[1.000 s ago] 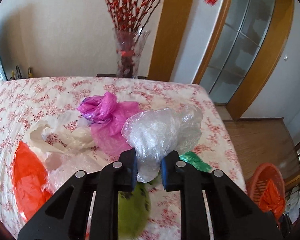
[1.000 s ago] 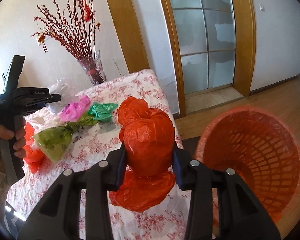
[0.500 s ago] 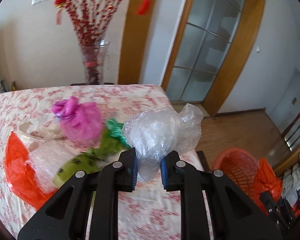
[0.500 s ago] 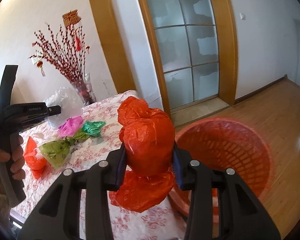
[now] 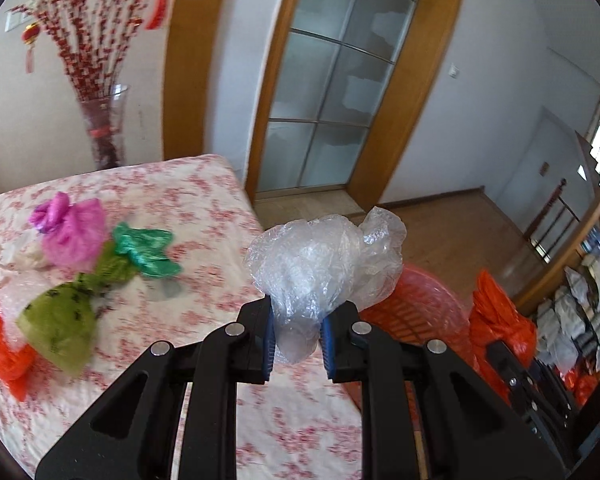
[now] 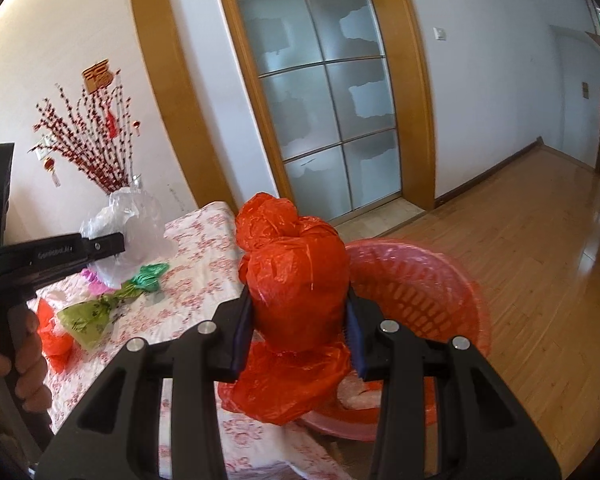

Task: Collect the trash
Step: 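Carry both bags over the orange wastebasket and open both grippers to drop them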

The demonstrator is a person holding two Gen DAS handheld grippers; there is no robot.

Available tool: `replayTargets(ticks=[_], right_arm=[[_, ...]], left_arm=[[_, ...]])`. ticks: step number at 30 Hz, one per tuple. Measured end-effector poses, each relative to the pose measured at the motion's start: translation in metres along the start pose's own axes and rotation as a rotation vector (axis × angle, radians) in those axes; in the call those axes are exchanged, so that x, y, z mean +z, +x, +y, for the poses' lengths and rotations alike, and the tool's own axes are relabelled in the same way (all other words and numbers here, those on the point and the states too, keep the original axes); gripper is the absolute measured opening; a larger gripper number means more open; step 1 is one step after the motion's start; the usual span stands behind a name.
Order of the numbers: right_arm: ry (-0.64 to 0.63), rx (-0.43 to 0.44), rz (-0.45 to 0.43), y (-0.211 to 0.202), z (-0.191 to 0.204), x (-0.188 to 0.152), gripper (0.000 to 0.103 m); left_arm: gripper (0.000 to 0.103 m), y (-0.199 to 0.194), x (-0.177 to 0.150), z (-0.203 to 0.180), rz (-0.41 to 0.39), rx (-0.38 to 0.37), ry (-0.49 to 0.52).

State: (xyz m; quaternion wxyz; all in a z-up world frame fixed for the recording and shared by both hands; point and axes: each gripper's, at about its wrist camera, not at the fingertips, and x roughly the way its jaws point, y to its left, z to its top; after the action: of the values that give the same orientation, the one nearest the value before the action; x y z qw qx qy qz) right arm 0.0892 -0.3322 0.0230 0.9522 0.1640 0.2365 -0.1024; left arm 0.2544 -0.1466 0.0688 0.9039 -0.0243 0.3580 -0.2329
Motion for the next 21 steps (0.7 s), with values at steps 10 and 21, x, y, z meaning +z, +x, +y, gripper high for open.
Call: replayTargets(ticks=[10, 21], right_arm=[[0.044, -0.053, -0.015, -0.002, -0.035, 0.004, 0.039], [0.097, -0.091, 0.003, 0.017, -0.065, 0.005, 0.039]], left_arm=[[0.018, 0.018, -0.015, -0.047, 0.031, -0.058, 0.066], [0.018, 0.049, -0.037, -0.082, 0.103, -0.109, 0.105]])
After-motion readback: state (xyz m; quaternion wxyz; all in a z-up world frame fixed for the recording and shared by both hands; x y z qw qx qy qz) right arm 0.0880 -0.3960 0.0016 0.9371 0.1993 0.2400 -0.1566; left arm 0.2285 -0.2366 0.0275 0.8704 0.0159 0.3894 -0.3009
